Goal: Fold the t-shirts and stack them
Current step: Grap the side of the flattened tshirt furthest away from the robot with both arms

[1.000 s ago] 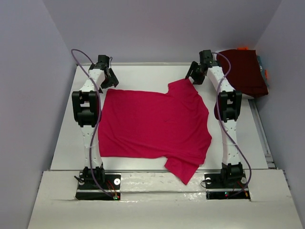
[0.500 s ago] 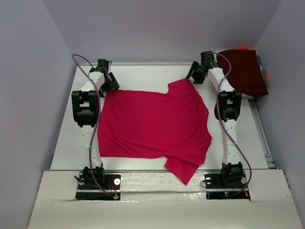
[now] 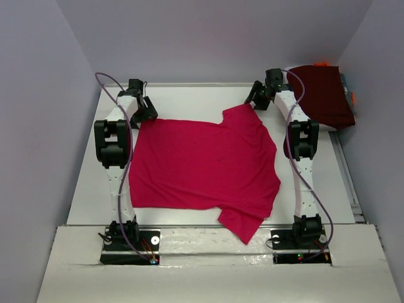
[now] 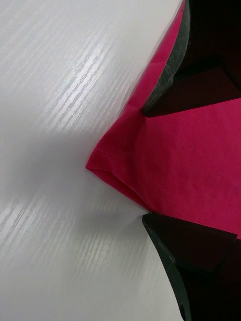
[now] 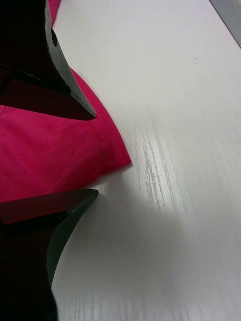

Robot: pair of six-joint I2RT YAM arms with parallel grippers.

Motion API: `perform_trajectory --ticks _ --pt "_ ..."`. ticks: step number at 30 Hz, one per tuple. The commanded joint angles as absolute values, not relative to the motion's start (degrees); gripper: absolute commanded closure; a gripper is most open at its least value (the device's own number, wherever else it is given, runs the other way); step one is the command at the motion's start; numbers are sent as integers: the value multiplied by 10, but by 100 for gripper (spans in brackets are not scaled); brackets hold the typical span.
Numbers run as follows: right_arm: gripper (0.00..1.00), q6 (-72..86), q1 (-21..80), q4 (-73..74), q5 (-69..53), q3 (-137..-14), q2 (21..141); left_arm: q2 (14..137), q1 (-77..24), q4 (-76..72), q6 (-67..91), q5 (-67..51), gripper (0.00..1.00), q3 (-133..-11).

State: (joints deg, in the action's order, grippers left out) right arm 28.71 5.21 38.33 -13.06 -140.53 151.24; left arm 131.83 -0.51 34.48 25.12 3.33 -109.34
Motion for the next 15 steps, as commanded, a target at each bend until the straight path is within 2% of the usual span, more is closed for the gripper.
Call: perform_trajectory --ticks 1,3,5,10,12,15 --pt "38 285 49 372 -154 -1390 1532 1303 3 350 250 22 10 -1077" --pt "41 284 49 372 -161 -1385 1532 1304 3 347 250 21 12 -1074" --pt "49 284 49 372 -169 -1381 1531 1307 3 346 250 22 14 -1077" --pt "64 284 49 374 -175 -1375 1531 1315 3 347 250 19 25 -1088" --pt "66 284 49 377 -176 -1372 1531 1317 3 347 249 19 28 -1096" --pt "69 283 49 379 -176 -1368 1528 1327 3 346 240 17 37 -1106"
